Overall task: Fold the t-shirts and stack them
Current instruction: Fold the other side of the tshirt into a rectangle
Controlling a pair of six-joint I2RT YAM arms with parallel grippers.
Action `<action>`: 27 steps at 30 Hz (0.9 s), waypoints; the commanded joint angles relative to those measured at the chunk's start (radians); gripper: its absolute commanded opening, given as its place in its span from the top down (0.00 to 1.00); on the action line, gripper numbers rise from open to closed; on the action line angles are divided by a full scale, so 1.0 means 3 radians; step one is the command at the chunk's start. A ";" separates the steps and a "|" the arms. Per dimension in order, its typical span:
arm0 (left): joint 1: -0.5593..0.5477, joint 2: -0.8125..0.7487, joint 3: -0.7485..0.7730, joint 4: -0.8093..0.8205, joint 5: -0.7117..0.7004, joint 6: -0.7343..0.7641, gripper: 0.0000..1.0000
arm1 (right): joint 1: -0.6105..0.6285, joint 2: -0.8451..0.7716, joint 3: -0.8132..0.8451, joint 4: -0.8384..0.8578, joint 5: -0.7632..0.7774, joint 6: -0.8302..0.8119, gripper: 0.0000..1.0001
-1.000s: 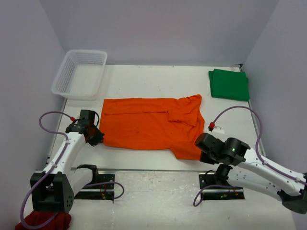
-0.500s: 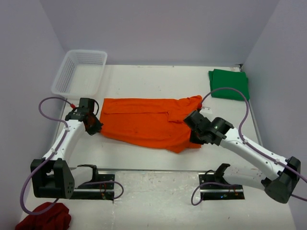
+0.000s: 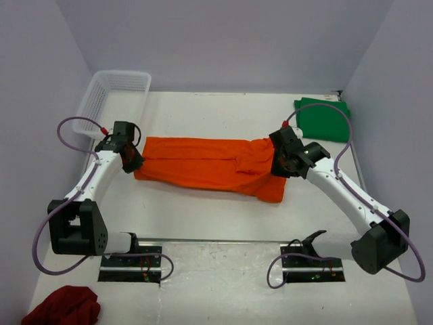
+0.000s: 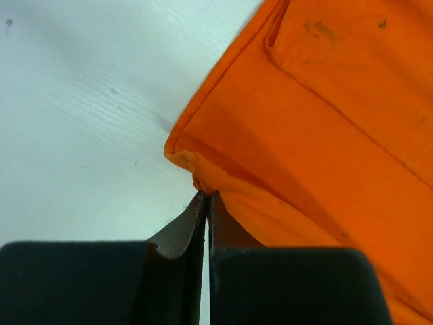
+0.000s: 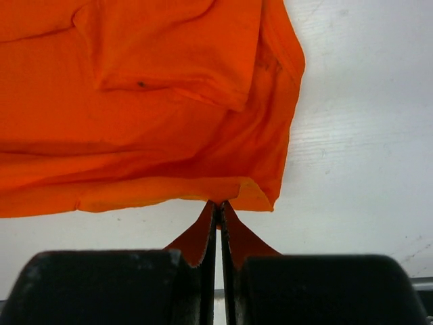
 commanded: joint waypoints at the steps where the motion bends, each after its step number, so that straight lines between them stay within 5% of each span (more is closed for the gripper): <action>1: 0.0028 0.0110 0.0234 0.0145 -0.0169 0.0128 1.00 | -0.0139 0.0069 0.0237 0.0139 -0.0111 -0.0222 1.00; 27: 0.0023 0.1230 0.1026 0.0227 -0.0276 0.0174 1.00 | -0.0646 0.1035 0.1030 0.0113 -0.0147 -0.0559 1.00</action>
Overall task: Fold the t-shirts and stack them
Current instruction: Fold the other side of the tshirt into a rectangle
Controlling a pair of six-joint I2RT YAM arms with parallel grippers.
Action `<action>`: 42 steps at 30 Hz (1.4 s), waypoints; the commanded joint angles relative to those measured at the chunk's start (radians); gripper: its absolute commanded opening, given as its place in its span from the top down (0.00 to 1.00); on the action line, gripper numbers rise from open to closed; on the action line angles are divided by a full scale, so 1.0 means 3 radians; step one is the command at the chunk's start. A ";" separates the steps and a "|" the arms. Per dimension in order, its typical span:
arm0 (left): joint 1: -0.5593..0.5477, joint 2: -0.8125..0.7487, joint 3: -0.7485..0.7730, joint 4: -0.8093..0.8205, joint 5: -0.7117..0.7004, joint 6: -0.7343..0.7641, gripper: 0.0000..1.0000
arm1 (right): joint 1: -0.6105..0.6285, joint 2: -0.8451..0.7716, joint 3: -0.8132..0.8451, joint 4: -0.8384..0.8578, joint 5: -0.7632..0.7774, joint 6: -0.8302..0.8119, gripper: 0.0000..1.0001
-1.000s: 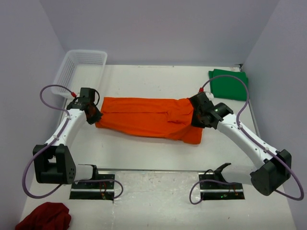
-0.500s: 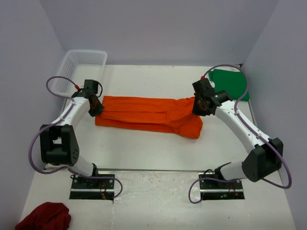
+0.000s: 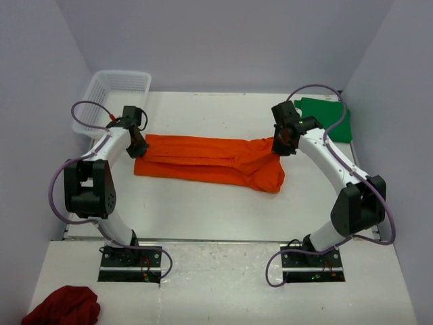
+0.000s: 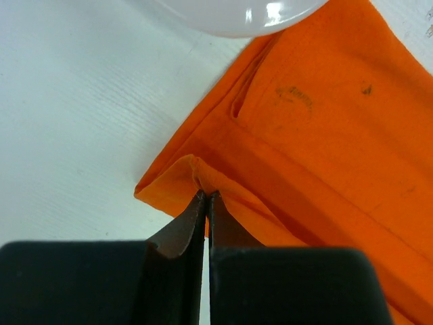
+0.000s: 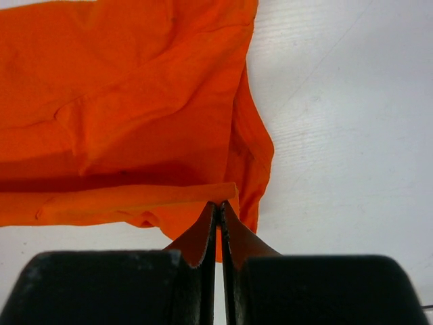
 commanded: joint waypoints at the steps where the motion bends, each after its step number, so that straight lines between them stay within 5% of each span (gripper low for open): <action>1: 0.0018 0.0071 0.0237 0.0110 -0.0128 0.0107 1.00 | -0.0074 0.0075 0.0202 0.0036 -0.0021 -0.0113 1.00; 21: -0.0115 0.0705 0.0728 0.0003 -0.0113 0.0066 1.00 | -0.0202 0.0719 0.0555 0.0077 -0.0240 -0.0210 1.00; 26: -0.0130 0.0650 0.0708 0.0038 -0.0179 -0.0011 0.82 | -0.0202 0.0812 0.0601 0.0107 -0.0220 -0.0225 1.00; 27: -0.0156 0.0619 0.0702 0.0059 -0.0260 -0.0031 0.65 | -0.0202 0.0837 0.0611 0.0102 -0.0220 -0.0231 1.00; 32: -0.0334 0.0317 0.0687 0.0074 -0.0868 -0.0088 0.24 | -0.0202 0.0924 0.0683 0.0138 -0.0215 -0.0246 1.00; 38: -0.0457 0.0225 0.0672 0.0049 -0.0976 -0.0093 0.07 | -0.0217 0.1149 0.0811 0.0159 -0.0189 -0.0246 1.00; 42: -0.0631 0.0179 0.0631 -0.0003 -0.1017 -0.0098 0.04 | -0.0232 0.1297 0.0887 0.0199 -0.0154 -0.0236 1.00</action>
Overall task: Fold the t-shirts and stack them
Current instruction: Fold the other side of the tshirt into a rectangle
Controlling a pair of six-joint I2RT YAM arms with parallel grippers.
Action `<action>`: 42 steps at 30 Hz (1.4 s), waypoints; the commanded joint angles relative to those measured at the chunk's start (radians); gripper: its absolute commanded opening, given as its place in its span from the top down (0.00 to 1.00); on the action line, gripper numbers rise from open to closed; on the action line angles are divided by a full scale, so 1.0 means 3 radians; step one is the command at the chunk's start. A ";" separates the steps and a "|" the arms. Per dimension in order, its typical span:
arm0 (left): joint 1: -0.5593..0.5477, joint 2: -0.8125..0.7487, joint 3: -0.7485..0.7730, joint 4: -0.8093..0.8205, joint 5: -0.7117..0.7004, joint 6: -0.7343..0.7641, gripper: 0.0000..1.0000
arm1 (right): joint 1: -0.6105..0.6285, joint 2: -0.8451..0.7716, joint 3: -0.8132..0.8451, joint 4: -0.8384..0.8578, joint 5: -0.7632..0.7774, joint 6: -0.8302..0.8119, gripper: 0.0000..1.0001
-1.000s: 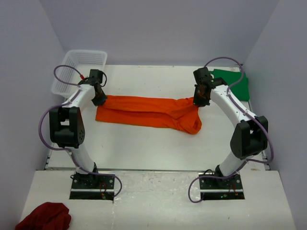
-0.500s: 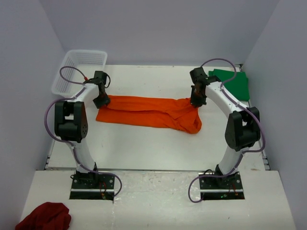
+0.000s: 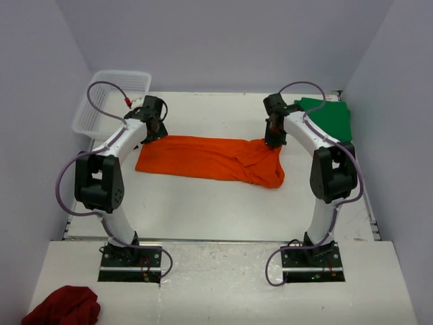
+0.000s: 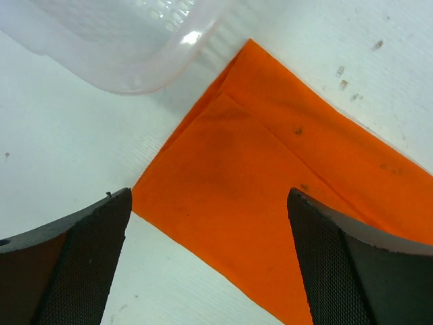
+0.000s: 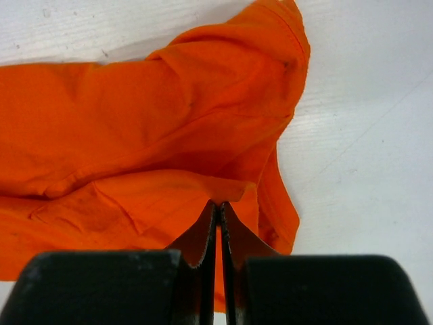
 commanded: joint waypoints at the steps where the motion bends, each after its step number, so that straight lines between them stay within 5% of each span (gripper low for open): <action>1: -0.0147 -0.0141 0.0020 0.0015 -0.0183 -0.0058 0.04 | -0.0058 0.0116 0.0175 0.0118 0.0057 -0.0030 1.00; 14: -0.0694 -0.0320 -0.0327 0.0332 0.0282 0.0131 0.06 | -0.0145 0.0730 0.0921 0.0170 0.0032 -0.0315 0.98; 18: -0.0735 -0.0326 -0.0328 0.0394 0.0486 0.0228 0.06 | -0.0201 0.0980 0.1422 -0.0147 -0.0040 -0.0377 0.84; 20: -0.0771 -0.0341 -0.0302 0.0404 0.0568 0.0248 0.06 | -0.0201 0.0853 0.1225 -0.0072 -0.0004 -0.0372 0.59; 25: -0.0909 -0.0346 -0.0276 0.0588 0.0762 0.0284 0.06 | -0.0196 0.0281 0.0662 0.0190 -0.0105 -0.0342 0.46; 31: -0.0996 -0.0172 -0.0235 0.0634 0.1017 0.0253 0.14 | -0.0069 -0.0068 0.0079 0.0424 -0.1010 -0.0352 0.53; 42: -0.1057 -0.0448 -0.0501 0.0859 0.1575 0.0381 0.46 | 0.0341 0.0075 -0.0141 0.0634 -0.1170 -0.0250 0.50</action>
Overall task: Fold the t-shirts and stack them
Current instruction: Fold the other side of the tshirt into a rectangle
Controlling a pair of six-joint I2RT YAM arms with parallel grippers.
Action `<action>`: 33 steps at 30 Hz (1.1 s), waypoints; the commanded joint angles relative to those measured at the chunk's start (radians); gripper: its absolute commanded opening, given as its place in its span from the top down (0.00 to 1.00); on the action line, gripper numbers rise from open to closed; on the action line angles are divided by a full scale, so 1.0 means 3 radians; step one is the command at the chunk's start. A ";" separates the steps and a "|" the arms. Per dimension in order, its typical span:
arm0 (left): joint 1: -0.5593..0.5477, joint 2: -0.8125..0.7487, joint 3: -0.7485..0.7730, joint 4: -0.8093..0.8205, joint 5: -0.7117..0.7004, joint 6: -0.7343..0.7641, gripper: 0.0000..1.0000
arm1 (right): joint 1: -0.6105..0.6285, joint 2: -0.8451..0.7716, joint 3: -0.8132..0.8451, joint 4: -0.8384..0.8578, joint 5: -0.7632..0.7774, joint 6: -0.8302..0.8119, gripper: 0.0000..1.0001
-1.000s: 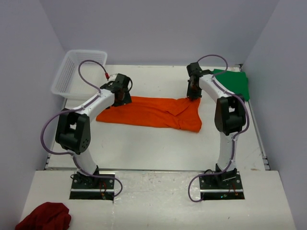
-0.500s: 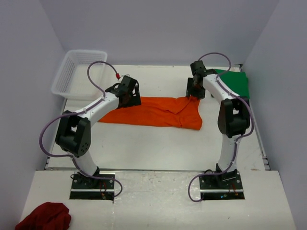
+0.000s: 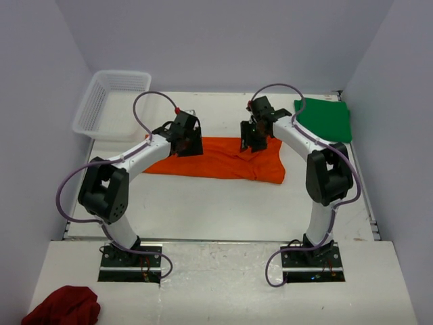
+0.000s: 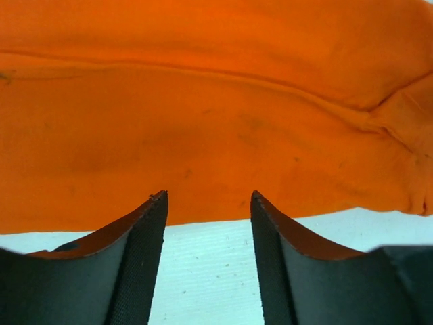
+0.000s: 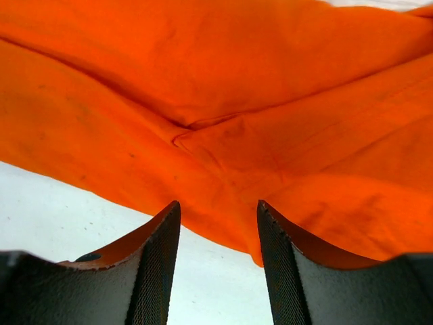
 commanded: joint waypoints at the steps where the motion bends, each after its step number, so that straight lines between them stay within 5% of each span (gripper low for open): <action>1: -0.0023 -0.0260 -0.0054 0.0152 0.0229 0.0101 0.48 | 0.0010 0.0053 -0.0084 0.0204 -0.0154 0.0067 0.50; 18: -0.0023 -0.0434 -0.0171 0.0101 0.0193 0.0158 0.55 | 0.0056 0.0108 -0.0412 0.0454 -0.0041 0.0118 0.54; 26: -0.0023 -0.0485 -0.0238 0.0075 0.0168 0.0178 0.55 | 0.0051 0.0344 -0.0110 0.0449 0.0000 0.0072 0.98; 33: -0.0023 -0.0511 -0.0274 0.0075 0.0203 0.0194 0.55 | 0.0056 0.0620 0.0569 0.0316 0.0194 -0.0050 0.99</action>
